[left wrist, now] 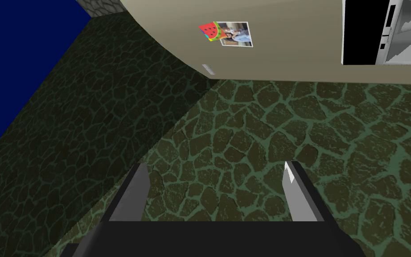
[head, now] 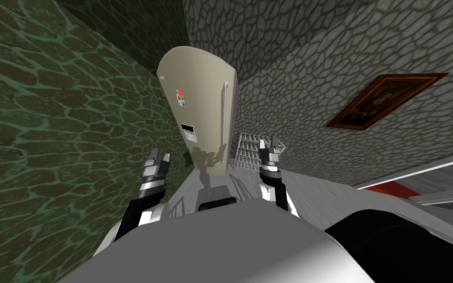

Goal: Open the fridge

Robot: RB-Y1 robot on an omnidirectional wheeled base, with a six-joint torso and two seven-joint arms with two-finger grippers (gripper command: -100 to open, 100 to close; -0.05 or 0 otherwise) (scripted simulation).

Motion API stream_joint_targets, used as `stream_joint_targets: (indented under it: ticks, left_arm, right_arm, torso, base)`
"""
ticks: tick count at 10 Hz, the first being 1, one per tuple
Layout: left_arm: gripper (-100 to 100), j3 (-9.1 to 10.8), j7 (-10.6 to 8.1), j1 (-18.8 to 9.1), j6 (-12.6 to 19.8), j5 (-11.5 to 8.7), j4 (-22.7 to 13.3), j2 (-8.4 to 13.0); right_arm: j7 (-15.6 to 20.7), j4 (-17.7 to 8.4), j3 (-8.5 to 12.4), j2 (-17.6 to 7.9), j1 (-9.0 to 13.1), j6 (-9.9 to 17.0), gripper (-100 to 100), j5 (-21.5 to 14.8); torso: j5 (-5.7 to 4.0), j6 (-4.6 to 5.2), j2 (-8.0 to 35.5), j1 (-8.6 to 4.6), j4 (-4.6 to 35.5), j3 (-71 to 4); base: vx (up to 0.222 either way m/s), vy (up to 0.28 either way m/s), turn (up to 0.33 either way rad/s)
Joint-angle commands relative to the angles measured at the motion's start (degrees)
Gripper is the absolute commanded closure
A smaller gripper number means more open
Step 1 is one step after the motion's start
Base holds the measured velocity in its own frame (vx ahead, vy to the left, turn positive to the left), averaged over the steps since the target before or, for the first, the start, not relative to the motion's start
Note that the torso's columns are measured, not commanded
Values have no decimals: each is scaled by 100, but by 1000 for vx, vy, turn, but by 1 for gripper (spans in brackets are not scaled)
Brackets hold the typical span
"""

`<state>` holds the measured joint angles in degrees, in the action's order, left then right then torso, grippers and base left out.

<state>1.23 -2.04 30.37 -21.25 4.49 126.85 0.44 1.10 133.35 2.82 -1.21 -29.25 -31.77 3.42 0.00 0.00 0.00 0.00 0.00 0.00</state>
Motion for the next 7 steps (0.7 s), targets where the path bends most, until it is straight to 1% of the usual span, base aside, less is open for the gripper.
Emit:
stream_joint_targets:
  ticks: [1, 3, 7]
  left_arm:
    - [0, 0, 0, 0, 0, 0, 0, 0]
    - [0, 0, 0, 0, 0, 0, 1, 0]
    - [0, 0, 0, 0, -1, 0, 2, 0]
  right_arm:
    - [0, 0, 0, 0, 0, 0, 0, 0]
    - [0, 1, 0, 0, 0, 0, 0, 0]
    - [0, 2, 0, 0, 0, 0, 0, 0]
  torso:
    - [0, 0, 232, 0, 235, -467]
    - [0, 0, 1003, 0, 1006, -2014]
    - [0, 0, 2693, 0, 2691, -5381]
  base:
    - [0, 0, 0]
    - [0, 0, 0]
    - [0, 0, 0]
